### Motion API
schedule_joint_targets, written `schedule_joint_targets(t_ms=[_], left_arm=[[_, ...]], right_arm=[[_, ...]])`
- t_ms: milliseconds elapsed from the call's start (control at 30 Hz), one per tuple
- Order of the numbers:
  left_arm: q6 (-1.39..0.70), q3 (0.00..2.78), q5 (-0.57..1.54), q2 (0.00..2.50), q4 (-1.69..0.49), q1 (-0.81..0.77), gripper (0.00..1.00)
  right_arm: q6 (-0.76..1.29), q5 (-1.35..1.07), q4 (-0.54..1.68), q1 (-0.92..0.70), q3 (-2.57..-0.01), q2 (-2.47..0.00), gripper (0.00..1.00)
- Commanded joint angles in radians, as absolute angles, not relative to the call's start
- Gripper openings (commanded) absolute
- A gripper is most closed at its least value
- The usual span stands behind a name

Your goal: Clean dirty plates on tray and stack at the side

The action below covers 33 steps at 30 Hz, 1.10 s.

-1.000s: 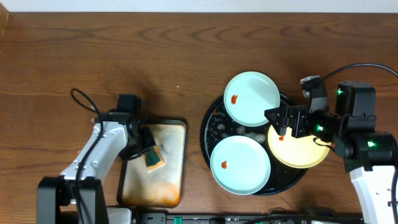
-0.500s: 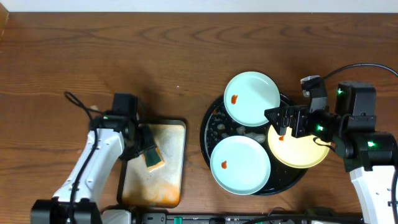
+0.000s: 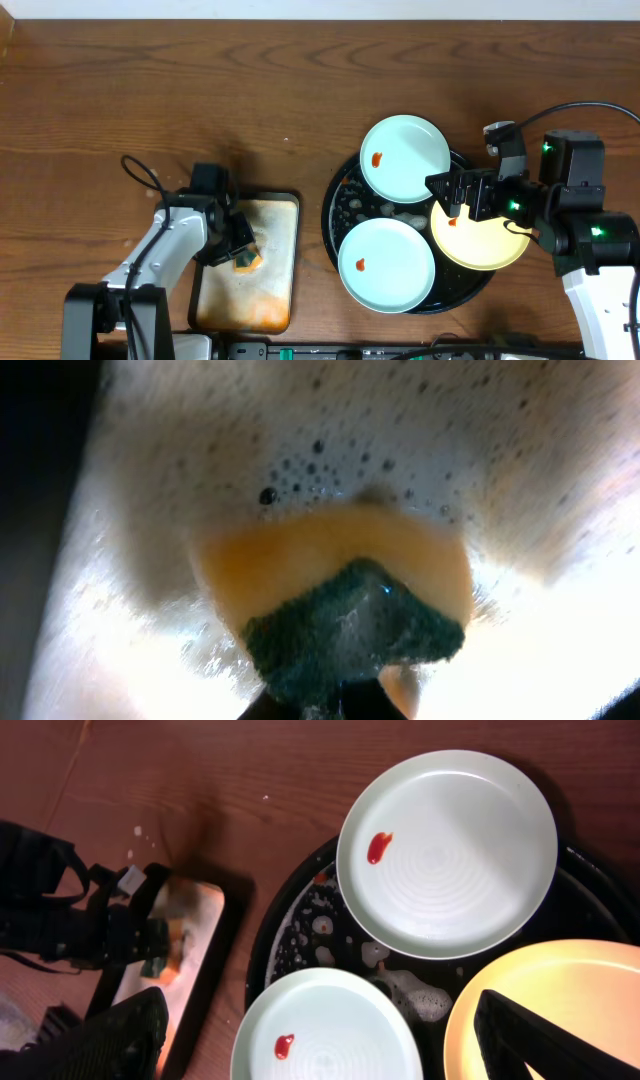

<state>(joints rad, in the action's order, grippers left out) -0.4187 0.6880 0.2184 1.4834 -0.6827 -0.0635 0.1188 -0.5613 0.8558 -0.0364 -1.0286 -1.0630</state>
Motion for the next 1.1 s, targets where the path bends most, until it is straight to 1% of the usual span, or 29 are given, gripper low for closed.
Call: schedule_joint_targets(t_ms=[0,33,100,200,233,300,367,500,600,633,700,767,800,867,900,967,1067], left_arm=[[-0.411,0.776,0.191,1.491,-0.764,-0.064,0.07],[-0.406,0.802,0.191,1.486,-0.796,-0.064,0.09],[-0.400,0.845,0.191,1.476,-0.852,-0.064,0.16],[-0.400,0.876,0.192,1.462,-0.904,-0.064,0.36],[-0.400,0.876,0.191,1.459,-0.910,-0.064,0.41],[-0.391,0.873,0.191,1.458,-0.919,-0.064,0.47],[-0.374,0.863,0.191,1.459,-0.918,-0.064,0.51],[-0.374,0.825,0.169,1.459,-0.884,-0.064,0.52],[-0.375,0.789,0.130,1.459,-0.848,-0.064,0.51],[-0.375,0.775,0.130,1.459,-0.836,-0.064,0.50],[-0.379,0.749,0.130,1.459,-0.818,-0.064,0.44],[-0.382,0.719,0.123,1.459,-0.783,-0.064,0.41],[-0.395,0.701,0.104,1.459,-0.760,-0.064,0.39],[-0.405,0.673,0.085,1.459,-0.711,-0.064,0.28],[-0.405,0.661,0.089,1.459,-0.687,-0.064,0.23],[-0.399,0.657,0.126,1.459,-0.674,-0.065,0.09],[-0.340,0.667,0.230,1.459,-0.675,-0.065,0.08]], right_arm=[[0.123,-0.572,0.856,-0.032,-1.046,-1.063,0.96],[0.123,-0.572,0.856,-0.032,-1.046,-1.063,0.96],[0.123,-0.572,0.856,-0.032,-1.046,-1.063,0.96],[0.123,-0.572,0.855,-0.032,-1.046,-1.063,0.96],[0.123,-0.572,0.855,-0.032,-1.046,-1.063,0.96],[0.123,-0.572,0.855,-0.032,-1.046,-1.063,0.96],[0.123,-0.572,0.855,-0.032,-1.046,-1.063,0.96],[0.123,-0.572,0.855,-0.032,-1.046,-1.063,0.96],[0.123,-0.572,0.855,-0.032,-1.046,-1.063,0.96],[0.123,-0.572,0.854,-0.032,-1.046,-1.063,0.96],[0.123,-0.572,0.853,-0.032,-1.046,-1.063,0.96],[0.123,-0.572,0.853,-0.032,-1.046,-1.063,0.96],[0.123,-0.572,0.853,-0.032,-1.046,-1.063,0.96],[0.123,-0.572,0.851,-0.032,-1.046,-1.063,0.96],[0.123,-0.572,0.849,-0.032,-1.046,-1.063,0.96],[0.123,-0.572,0.846,-0.032,-1.046,-1.063,0.96],[0.123,-0.572,0.844,-0.032,-1.046,-1.063,0.96]])
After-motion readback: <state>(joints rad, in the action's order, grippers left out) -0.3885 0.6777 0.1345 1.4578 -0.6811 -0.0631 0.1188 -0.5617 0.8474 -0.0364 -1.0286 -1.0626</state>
